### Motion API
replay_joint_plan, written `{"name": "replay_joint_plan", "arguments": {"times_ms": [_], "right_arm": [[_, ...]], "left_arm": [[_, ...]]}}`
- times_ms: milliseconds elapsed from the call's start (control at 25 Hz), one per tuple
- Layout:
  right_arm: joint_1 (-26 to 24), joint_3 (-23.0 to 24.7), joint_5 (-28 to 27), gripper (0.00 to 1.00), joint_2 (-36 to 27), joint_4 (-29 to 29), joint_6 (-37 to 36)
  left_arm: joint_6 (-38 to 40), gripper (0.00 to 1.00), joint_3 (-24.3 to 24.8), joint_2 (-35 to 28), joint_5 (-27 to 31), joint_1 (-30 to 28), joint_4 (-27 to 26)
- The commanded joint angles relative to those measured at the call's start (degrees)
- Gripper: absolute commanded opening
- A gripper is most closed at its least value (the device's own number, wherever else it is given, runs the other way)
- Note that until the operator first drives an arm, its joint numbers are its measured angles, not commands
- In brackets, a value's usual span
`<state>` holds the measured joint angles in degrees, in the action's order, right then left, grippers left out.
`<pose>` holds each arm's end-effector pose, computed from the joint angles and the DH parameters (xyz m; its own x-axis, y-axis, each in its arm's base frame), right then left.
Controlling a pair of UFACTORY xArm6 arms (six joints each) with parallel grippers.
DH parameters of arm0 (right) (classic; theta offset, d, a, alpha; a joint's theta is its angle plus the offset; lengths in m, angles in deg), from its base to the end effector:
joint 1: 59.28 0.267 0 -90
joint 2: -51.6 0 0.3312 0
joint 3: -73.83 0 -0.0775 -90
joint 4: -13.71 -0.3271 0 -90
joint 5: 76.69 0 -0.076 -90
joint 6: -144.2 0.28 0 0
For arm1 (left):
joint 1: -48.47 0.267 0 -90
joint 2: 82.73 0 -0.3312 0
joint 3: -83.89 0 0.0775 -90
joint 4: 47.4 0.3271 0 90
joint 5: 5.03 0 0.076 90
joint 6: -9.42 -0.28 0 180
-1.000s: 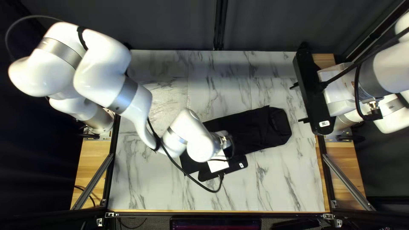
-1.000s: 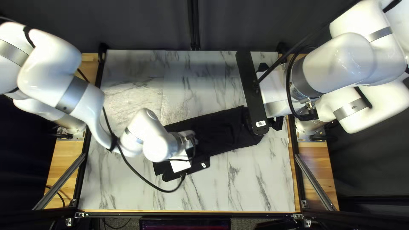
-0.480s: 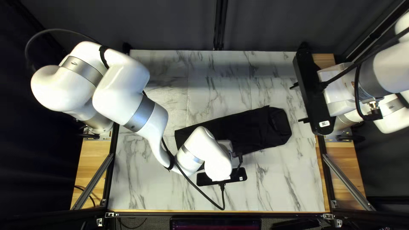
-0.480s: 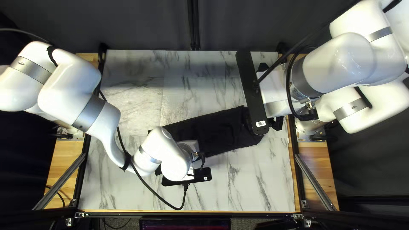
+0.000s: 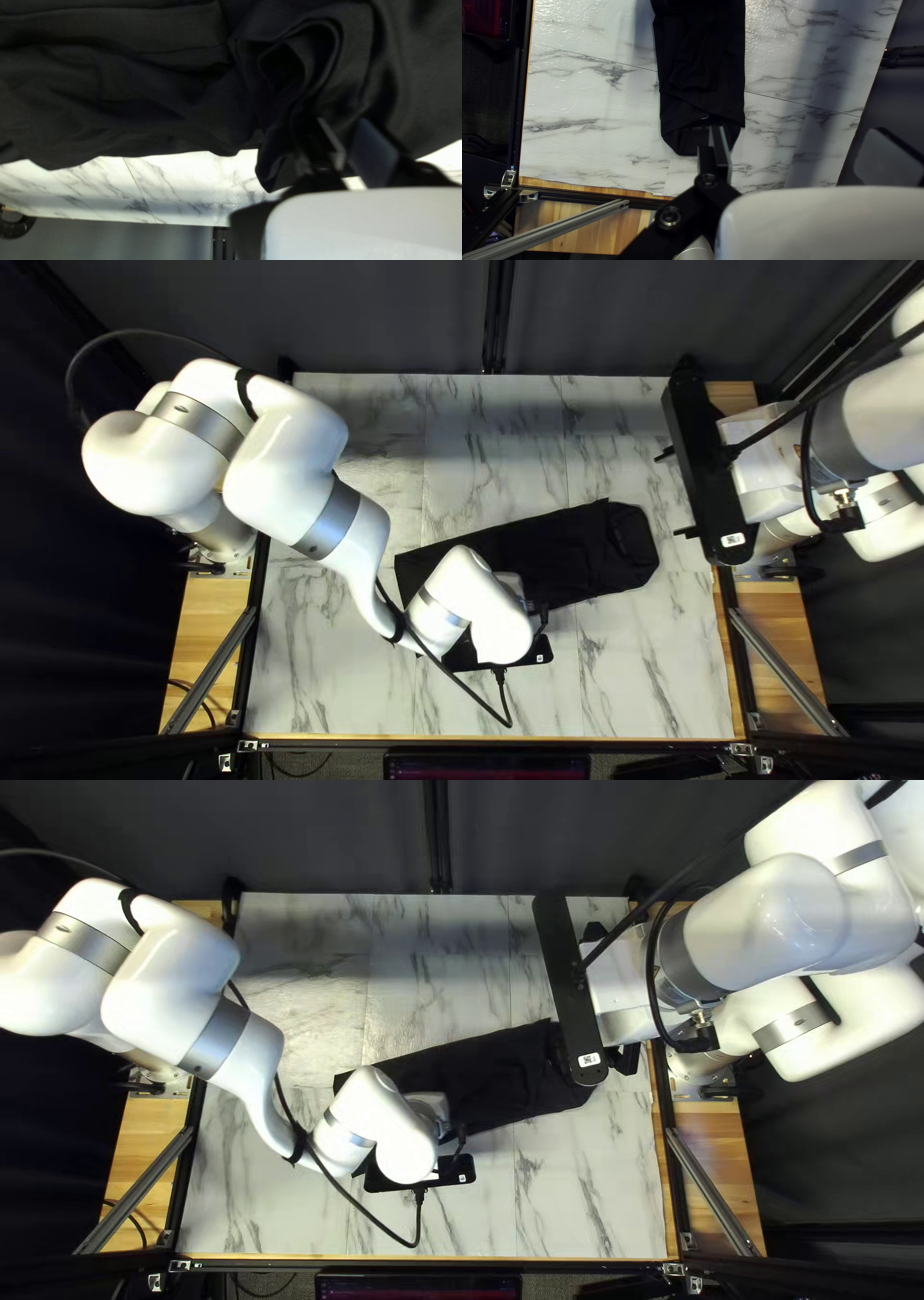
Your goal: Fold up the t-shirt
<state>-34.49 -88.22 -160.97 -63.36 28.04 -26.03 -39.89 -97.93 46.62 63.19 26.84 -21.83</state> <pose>0.3098 0.0692 0.4361 0.9271 0.2739 0.2558 0.2248 -0.9526 0.2052 0.5273 -0.1015 0.1132 0.0939 -0.8854 -0.4553 -0.9942 -0.1078 0.0045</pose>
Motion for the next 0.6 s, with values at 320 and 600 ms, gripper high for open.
{"name": "replay_joint_plan", "arguments": {"times_ms": [320, 600], "right_arm": [[0.0, 0.0, 0.0, 1.00, 0.0, 0.0, 0.0], [0.0, 0.0, 0.0, 1.00, 0.0, 0.0, 0.0]], "left_arm": [[-0.5, 1.00, -2.9, 1.0, 2.0, -0.4, -0.6], [0.7, 1.00, -3.8, 1.2, 1.8, -0.5, -0.6]]}}
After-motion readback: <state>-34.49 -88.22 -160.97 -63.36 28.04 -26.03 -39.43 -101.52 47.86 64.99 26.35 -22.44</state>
